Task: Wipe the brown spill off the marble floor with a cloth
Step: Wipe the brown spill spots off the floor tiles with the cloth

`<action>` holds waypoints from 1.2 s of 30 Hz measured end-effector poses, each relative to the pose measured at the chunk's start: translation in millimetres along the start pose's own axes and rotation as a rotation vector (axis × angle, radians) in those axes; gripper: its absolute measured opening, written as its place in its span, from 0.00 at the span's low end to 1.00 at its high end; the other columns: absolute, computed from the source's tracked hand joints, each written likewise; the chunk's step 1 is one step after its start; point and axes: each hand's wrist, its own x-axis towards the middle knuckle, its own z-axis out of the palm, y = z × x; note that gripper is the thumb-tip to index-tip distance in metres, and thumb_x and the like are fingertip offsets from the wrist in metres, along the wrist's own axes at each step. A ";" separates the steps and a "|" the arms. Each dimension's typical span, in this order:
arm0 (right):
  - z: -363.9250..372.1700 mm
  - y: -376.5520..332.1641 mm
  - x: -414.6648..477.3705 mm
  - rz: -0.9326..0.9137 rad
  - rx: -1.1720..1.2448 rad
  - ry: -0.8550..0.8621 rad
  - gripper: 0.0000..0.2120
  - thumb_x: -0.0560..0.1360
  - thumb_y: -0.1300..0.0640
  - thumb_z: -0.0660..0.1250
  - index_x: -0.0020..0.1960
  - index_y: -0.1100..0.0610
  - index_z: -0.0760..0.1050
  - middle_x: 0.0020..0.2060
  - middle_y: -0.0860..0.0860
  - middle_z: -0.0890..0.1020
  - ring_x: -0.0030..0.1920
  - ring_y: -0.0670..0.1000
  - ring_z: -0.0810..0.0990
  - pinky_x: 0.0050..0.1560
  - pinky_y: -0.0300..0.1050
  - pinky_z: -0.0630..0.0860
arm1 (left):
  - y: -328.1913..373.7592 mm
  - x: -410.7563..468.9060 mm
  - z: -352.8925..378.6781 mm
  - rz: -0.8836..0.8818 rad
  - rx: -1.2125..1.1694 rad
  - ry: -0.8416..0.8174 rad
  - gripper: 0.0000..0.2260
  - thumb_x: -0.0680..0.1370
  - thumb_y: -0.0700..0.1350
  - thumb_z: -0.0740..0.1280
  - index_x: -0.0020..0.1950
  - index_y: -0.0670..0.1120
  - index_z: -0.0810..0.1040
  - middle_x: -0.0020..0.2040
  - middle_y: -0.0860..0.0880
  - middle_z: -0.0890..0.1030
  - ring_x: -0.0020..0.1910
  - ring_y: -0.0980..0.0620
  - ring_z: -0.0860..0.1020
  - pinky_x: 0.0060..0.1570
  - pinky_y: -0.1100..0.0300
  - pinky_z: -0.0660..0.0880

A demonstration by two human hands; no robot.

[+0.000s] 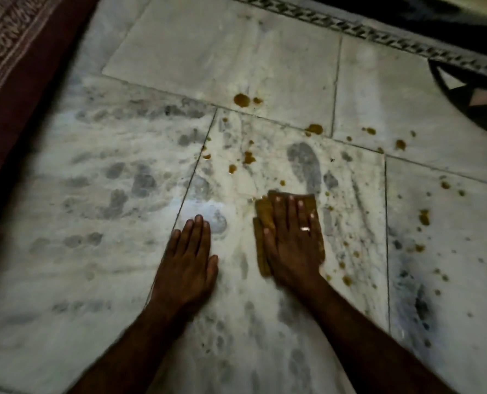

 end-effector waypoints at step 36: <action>-2.1 73.8 -246.3 -0.159 -0.097 -0.010 0.29 0.82 0.45 0.54 0.81 0.52 0.60 0.80 0.54 0.62 0.80 0.57 0.59 0.73 0.65 0.66 | 100.6 -68.4 25.4 0.293 -0.044 0.016 0.30 0.81 0.52 0.55 0.78 0.36 0.63 0.79 0.37 0.62 0.78 0.40 0.63 0.76 0.44 0.58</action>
